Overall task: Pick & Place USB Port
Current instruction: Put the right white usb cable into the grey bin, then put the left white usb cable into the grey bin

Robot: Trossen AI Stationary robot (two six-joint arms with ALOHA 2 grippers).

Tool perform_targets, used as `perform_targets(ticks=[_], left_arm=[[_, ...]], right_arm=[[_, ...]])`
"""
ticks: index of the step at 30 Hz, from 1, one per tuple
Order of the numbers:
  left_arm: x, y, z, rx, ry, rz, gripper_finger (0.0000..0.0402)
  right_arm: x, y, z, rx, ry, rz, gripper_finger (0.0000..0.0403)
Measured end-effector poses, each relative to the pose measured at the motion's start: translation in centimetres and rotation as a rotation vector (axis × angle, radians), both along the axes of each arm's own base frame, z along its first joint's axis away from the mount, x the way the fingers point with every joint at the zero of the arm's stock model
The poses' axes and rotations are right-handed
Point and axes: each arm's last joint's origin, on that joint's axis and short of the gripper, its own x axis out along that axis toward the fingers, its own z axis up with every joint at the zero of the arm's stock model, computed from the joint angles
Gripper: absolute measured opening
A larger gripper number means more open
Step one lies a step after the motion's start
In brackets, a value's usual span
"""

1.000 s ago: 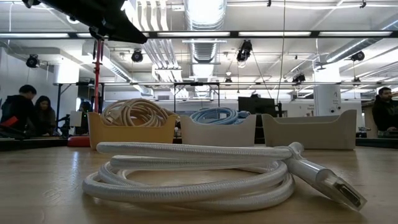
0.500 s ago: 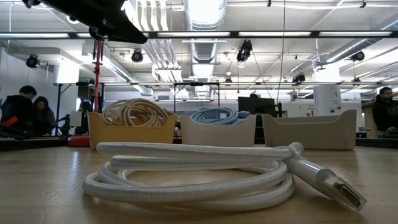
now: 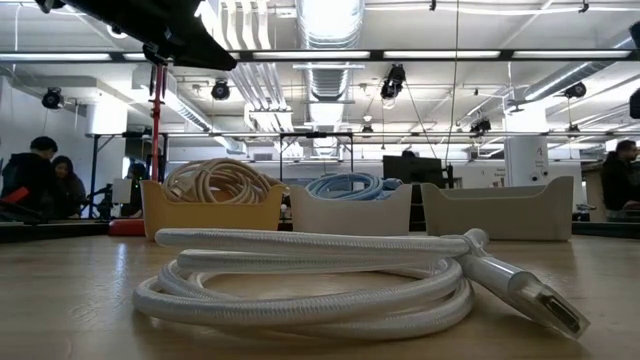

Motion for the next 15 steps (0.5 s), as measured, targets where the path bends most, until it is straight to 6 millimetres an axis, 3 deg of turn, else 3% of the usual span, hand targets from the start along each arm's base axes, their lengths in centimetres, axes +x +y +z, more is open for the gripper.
perform_targets(ticks=[5, 9, 15], left_arm=[[0.00, 0.00, 0.00, 0.000, 0.000, 0.000, 0.0096], [0.00, 0.00, 0.00, 0.000, 0.001, 0.000, 0.0096], [0.00, 0.00, 0.00, 0.000, 0.000, 0.000, 0.0096]], right_arm=[[-0.08, -0.09, 0.00, -0.004, -0.009, -0.008, 0.0008], [-0.09, -0.06, 0.09, 0.009, -0.007, -0.116, 0.0008], [-0.49, 0.24, 0.50, 0.123, 0.107, -0.203, 0.0008]])
